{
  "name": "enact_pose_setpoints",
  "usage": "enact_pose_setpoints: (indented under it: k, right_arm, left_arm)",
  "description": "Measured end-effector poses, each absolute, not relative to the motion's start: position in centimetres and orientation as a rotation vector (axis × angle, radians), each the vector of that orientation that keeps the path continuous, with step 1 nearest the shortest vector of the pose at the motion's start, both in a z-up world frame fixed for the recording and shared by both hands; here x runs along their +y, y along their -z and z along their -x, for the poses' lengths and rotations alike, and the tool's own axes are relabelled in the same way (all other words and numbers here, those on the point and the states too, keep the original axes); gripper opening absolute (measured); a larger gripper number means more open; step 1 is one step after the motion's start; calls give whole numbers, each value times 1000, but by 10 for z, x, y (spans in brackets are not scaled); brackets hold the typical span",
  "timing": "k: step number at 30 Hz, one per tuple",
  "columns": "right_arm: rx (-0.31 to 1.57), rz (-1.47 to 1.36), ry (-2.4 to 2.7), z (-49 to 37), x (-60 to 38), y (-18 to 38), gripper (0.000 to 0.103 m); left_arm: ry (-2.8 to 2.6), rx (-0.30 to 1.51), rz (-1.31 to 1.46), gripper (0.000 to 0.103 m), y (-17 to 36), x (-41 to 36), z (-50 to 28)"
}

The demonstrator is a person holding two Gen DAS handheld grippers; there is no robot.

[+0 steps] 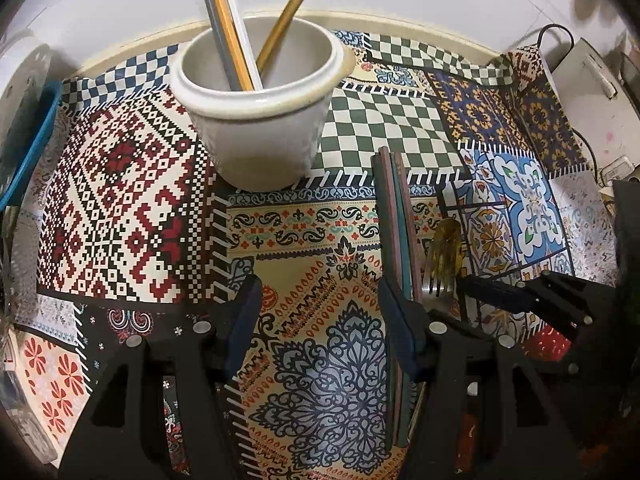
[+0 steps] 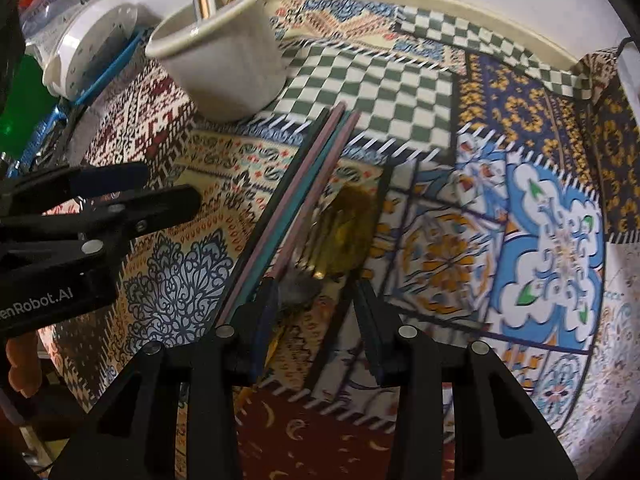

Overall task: Organize utensils
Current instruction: 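Grasp a dark chopstick with the left tool while the right tool grasps a gold fork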

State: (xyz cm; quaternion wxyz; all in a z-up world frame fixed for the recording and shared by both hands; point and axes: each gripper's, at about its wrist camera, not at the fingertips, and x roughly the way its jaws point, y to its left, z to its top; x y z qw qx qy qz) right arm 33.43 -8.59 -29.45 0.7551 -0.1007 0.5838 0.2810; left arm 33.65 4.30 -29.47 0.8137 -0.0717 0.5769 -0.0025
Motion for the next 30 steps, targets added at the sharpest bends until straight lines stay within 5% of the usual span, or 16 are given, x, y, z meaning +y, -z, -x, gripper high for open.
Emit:
enact_pose_setpoints:
  k: [8,14,19,26,30]
  right_arm:
    - [1198,248,-612,-324,-78,295,40]
    - [1194,255,-609,-324,-97,297,23]
    - [1196,263,-595,-337,-114,296,19]
    - [1220,200,-555,-357,-139,291,13]
    - [1233,183,-530,-361,-148,288,11]
  left_arm:
    - [-4,1239,139,59,302,43,-341]
    - [7,1238,148,59,305,42,-344]
    - [50,1235,137,58,306,29,-348]
    - [81,1282,90,38,320,14,-357]
    - [94,1279,110,38,324,14,-364]
